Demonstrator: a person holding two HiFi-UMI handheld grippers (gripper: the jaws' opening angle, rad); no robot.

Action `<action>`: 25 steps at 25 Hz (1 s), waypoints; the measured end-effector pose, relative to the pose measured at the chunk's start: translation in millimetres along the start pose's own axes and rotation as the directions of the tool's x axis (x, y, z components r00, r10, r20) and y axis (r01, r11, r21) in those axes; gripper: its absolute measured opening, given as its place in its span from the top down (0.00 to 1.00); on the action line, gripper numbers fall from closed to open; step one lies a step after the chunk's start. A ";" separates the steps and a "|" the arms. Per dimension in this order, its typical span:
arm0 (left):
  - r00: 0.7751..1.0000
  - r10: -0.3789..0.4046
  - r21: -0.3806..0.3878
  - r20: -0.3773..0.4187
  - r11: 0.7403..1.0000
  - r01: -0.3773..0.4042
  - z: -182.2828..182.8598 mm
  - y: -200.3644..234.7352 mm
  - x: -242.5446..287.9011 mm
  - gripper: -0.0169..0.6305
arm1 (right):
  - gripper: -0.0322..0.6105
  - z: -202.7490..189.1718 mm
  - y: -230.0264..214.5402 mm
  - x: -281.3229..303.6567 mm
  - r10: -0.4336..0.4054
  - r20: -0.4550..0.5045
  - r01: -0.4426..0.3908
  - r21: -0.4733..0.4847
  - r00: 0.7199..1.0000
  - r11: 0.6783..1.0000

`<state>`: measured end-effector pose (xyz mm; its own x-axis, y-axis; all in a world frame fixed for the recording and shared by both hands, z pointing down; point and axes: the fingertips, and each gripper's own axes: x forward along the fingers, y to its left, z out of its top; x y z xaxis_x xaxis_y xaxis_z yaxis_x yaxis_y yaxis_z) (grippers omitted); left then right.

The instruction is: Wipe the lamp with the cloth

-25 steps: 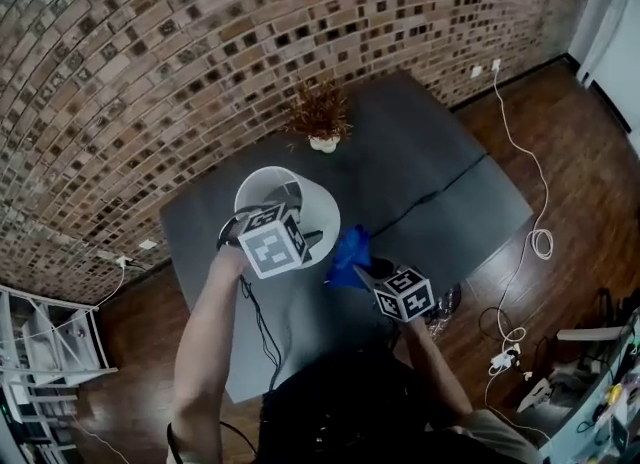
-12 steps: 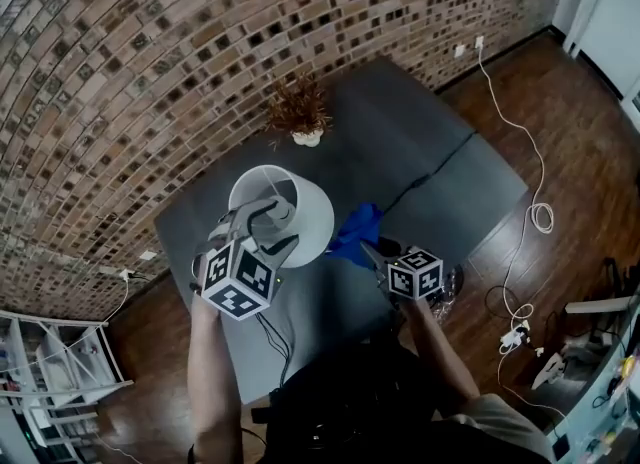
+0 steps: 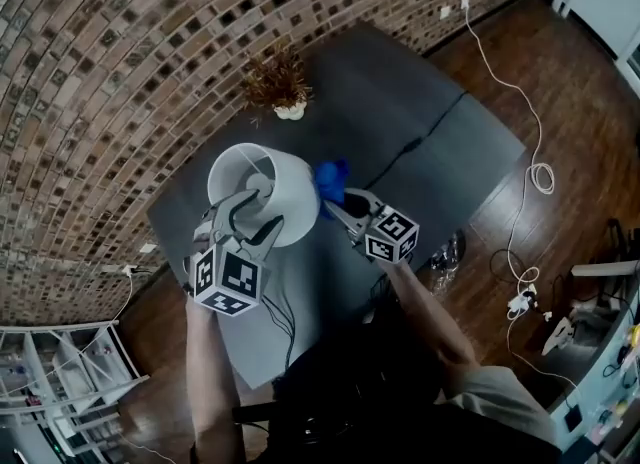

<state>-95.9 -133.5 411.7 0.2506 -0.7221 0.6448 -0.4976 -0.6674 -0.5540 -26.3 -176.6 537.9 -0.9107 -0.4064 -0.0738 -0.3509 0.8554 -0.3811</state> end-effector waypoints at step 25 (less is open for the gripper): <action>0.997 -0.025 0.080 -0.076 0.996 0.031 -2.9 -10.0 6.8 0.64 | 0.81 -116.9 111.2 87.8 -0.057 0.206 -0.144 0.830 0.977 0.539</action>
<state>-91.6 -131.2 423.2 0.1990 -0.6890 0.6969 -0.4214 -0.7022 -0.5739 -170.8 -79.6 596.7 -0.8247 -0.5117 -0.2408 0.1230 0.2533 -0.9595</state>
